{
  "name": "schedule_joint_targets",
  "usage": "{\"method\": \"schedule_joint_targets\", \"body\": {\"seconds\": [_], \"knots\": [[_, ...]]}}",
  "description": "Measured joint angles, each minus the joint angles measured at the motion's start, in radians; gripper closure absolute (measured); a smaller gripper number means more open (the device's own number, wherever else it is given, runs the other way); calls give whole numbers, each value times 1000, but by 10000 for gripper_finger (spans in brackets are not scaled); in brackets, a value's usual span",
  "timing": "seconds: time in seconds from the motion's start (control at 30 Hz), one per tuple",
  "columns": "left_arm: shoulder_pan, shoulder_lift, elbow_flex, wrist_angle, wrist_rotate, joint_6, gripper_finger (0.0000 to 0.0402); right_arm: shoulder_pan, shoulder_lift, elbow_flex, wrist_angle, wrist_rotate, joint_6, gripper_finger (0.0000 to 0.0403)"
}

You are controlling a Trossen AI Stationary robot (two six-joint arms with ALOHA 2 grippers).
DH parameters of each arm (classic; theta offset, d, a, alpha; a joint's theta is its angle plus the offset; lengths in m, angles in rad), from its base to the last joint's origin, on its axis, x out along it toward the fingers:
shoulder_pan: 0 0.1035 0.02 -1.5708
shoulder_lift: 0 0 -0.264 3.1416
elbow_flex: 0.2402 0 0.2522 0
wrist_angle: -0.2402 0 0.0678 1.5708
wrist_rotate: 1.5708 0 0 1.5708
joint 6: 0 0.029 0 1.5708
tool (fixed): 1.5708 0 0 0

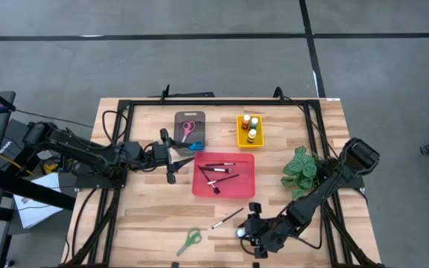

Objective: Pick & Place Paint Supplies
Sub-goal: Put the violet paint bottle into the yellow bin

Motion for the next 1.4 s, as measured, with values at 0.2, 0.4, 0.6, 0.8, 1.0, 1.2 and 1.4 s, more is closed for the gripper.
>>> {"method": "schedule_joint_targets", "body": {"seconds": [0.2, 0.4, 0.6, 0.8, 1.0, 1.2, 1.4], "knots": [[0, 0, 0, -2, 0, 0, 193, 6, 14, 0, 6, 2, -3, 238], [0, 0, 0, -2, 0, 0, 193, 8, 10, 0, 6, 3, -7, 238], [0, 0, 0, -3, 0, 0, 193, 6, 14, 0, 10, 4, -8, 253], [0, 0, 0, -6, 0, 0, 193, 6, 14, 0, 22, 5, -21, 297], [0, 0, 0, -7, 0, 0, 193, 6, -2, -1, 14, 78, -48, 297], [0, 0, 0, -7, 0, 0, 193, -29, -109, -1, -18, 175, -106, 297], [0, 0, 0, -7, 0, 0, 193, -124, -224, 0, -153, 270, -154, 297]]}}
